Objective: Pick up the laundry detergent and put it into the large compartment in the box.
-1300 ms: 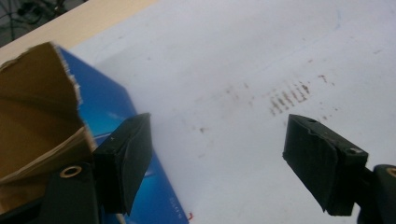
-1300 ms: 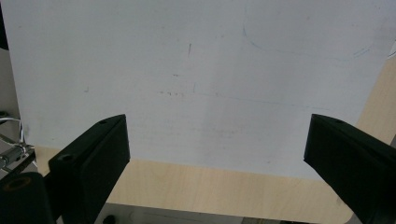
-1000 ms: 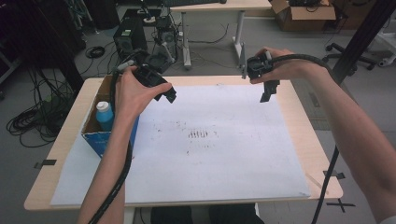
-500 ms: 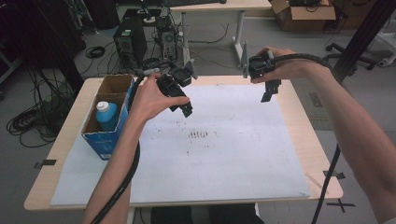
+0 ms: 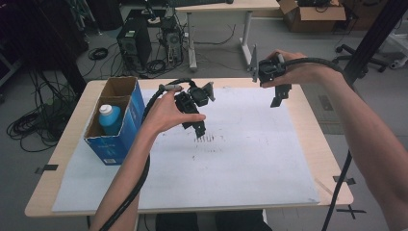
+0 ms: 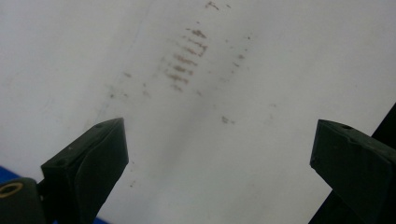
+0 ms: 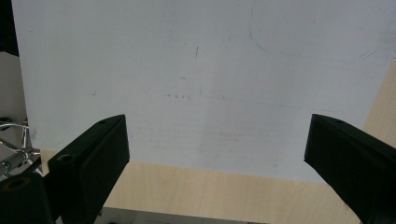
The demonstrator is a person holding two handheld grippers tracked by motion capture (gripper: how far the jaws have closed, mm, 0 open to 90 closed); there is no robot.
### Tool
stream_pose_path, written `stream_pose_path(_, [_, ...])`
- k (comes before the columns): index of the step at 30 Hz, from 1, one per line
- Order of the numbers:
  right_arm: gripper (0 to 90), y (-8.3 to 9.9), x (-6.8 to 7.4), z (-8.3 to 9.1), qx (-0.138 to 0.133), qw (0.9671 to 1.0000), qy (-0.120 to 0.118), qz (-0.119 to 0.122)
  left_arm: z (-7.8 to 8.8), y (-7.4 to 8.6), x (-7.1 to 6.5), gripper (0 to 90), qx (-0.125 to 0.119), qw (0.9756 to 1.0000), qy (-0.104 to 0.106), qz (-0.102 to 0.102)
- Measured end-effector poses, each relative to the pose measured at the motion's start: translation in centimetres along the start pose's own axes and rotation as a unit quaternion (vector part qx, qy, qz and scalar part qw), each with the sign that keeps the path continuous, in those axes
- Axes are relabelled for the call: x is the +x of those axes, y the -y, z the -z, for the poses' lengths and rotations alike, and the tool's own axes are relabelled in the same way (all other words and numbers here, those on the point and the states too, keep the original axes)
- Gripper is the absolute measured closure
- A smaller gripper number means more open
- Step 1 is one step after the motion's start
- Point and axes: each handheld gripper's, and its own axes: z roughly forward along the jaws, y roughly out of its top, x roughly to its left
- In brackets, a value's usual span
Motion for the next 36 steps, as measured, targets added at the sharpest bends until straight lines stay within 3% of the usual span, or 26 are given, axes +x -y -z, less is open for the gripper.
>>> stream_pose_path(8, [6.3,0.3,0.2,-0.1,0.0,1.0,-0.001,-0.003,-1.5,0.1,-0.4,4.7,0.036,0.9993,0.005,-0.013])
stream_pose_path(17, [6.3,0.4,0.2,-0.3,-0.001,1.0,-0.002,-0.006,-2.3,0.2,-0.6,4.9,0.056,0.9984,0.003,-0.011])
stream_pose_path(36, [6.3,0.5,0.3,-0.4,-0.001,1.0,-0.003,-0.006,-2.2,0.5,-0.9,5.4,0.052,0.9985,0.005,-0.017])
